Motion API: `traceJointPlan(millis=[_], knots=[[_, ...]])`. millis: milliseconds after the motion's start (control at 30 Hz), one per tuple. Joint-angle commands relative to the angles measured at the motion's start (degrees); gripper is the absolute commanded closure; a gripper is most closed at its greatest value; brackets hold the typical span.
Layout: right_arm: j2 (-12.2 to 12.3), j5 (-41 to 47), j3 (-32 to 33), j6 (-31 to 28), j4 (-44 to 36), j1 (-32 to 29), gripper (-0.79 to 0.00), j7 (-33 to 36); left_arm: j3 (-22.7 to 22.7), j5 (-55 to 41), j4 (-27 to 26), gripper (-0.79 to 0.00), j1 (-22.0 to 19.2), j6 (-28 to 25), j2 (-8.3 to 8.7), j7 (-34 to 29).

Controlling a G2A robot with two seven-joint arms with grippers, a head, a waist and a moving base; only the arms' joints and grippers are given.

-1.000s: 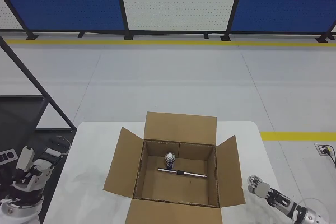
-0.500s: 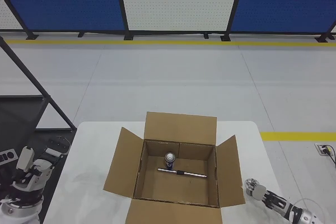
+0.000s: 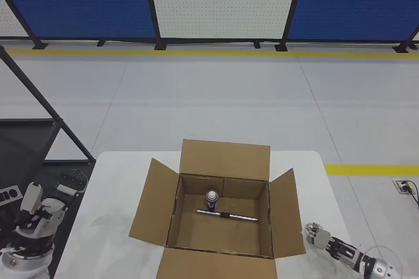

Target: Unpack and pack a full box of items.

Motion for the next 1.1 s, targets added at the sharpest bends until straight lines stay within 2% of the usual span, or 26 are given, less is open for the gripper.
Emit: traceJointPlan(millis=[0, 67, 167, 300, 500, 700, 1067], knots=[[0.15, 0.18, -0.06, -0.04, 0.14, 0.07, 0.0, -0.18, 0.0, 0.0, 0.0, -0.785, 0.0, 0.0, 0.0, 0.0], [0.31, 0.39, -0.1, 0.04, 0.22, 0.04, 0.0, -0.26, 0.0, 0.0, 0.0, -0.785, 0.0, 0.0, 0.0, 0.0], [0.54, 0.73, -0.16, 0.08, 0.1, -0.24, -0.12, -0.41, 0.0, 0.0, 0.0, -0.785, 0.0, 0.0, 0.0, 0.0], [0.84, 1.06, -0.23, 0.15, -0.01, -0.49, -0.185, -0.34, 0.0, 0.0, 0.0, -0.785, 0.0, 0.0, 0.0, 0.0], [1.29, 1.85, -0.23, 0.54, -0.29, -0.8, -0.175, -0.61, 0.0, 0.0, 0.0, -0.785, 0.0, 0.0, 0.0, 0.0], [1.86, 3.25, 0.53, 1.11, -0.84, -1.65, -0.256, -1.22, 0.0, 0.0, 0.0, -0.785, 0.0, 0.0, 0.0, 0.0], [2.65, 4.48, 0.84, 2.15, -0.8, -3.17, -0.274, -1.41, 0.0, 0.0, 0.0, -0.785, 0.0, 0.0, 0.0, 0.0]])
